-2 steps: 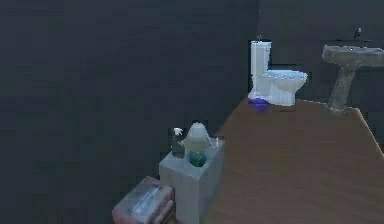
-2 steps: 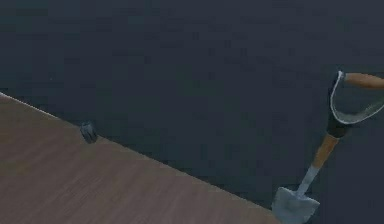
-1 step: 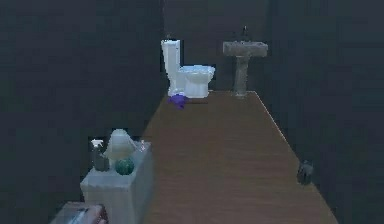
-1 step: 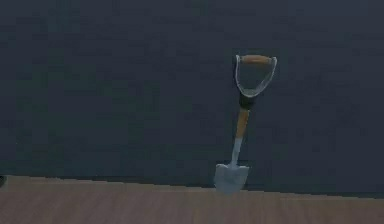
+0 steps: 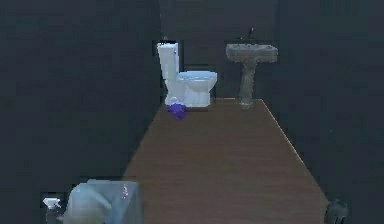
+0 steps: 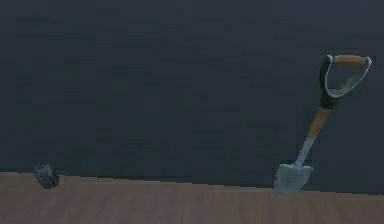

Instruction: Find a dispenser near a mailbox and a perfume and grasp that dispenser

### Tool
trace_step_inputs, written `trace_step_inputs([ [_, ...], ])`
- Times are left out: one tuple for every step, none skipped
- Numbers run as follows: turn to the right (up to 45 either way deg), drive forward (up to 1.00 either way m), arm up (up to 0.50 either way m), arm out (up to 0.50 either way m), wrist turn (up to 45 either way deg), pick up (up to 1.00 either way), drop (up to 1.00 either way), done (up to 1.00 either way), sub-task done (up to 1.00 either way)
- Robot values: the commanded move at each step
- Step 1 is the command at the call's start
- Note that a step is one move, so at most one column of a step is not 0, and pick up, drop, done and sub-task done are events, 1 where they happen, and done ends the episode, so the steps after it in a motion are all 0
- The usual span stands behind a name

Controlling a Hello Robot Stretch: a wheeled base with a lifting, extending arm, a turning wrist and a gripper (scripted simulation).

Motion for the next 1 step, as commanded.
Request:
trace_step_inputs([
  [-45.0, 0.0, 0.0, 0.0, 0.0, 0.0, 0.0, 0.0, 0.0],
])
